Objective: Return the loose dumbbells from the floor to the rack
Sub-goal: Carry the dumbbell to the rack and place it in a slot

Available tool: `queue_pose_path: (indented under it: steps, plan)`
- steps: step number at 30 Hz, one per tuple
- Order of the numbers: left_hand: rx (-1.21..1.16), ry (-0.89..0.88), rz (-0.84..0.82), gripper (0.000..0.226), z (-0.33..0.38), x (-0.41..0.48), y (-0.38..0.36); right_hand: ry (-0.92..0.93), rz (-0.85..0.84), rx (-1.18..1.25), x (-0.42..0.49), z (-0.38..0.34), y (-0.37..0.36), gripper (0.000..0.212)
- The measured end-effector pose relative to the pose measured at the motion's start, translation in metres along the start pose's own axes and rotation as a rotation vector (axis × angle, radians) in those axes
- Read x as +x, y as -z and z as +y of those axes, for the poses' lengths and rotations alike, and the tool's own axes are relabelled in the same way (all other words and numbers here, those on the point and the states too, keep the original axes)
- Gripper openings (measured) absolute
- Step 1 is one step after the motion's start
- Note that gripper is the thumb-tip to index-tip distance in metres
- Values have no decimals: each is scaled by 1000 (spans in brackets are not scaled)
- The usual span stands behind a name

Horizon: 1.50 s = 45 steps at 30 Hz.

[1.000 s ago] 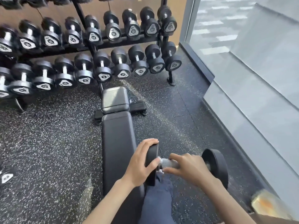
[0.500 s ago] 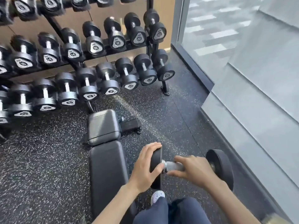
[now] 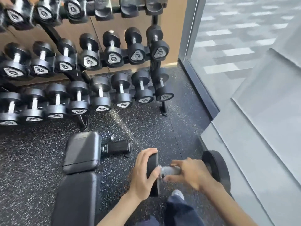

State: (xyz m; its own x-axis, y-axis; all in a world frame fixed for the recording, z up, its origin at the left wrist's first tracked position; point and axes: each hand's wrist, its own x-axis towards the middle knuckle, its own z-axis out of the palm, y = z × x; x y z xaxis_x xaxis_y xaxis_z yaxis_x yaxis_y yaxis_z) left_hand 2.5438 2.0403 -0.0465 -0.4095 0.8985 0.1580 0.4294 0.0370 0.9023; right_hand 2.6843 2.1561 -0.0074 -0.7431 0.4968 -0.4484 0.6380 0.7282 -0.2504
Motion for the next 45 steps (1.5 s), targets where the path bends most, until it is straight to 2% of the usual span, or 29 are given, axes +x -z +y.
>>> queue_pose_path:
  steps: [7,11,15,20,26,31,39,45]
  plan:
    - [48,9,49,49,5,98,-51,48,-4,-62,61,84,62,59]
    - [5,10,109,48,2,157,-64,64,-7,-36,108,119,88,66]
    - [-44,-27,170,48,-10,229,-64,68,-6,-51,165,142,129,57]
    - [-34,10,106,44,-22,330,-58,72,-10,-89,244,173,188,61]
    - [-113,28,-1,62,-40,429,-47,89,26,-102,324,203,254,62]
    - [-256,116,112,63,-50,493,-56,134,16,-151,386,224,296,66]
    - [-308,179,301,59,-58,594,-73,265,-26,-205,484,268,359,63]
    - [-252,160,402,55,-58,673,-79,372,-8,-259,551,298,413,62]
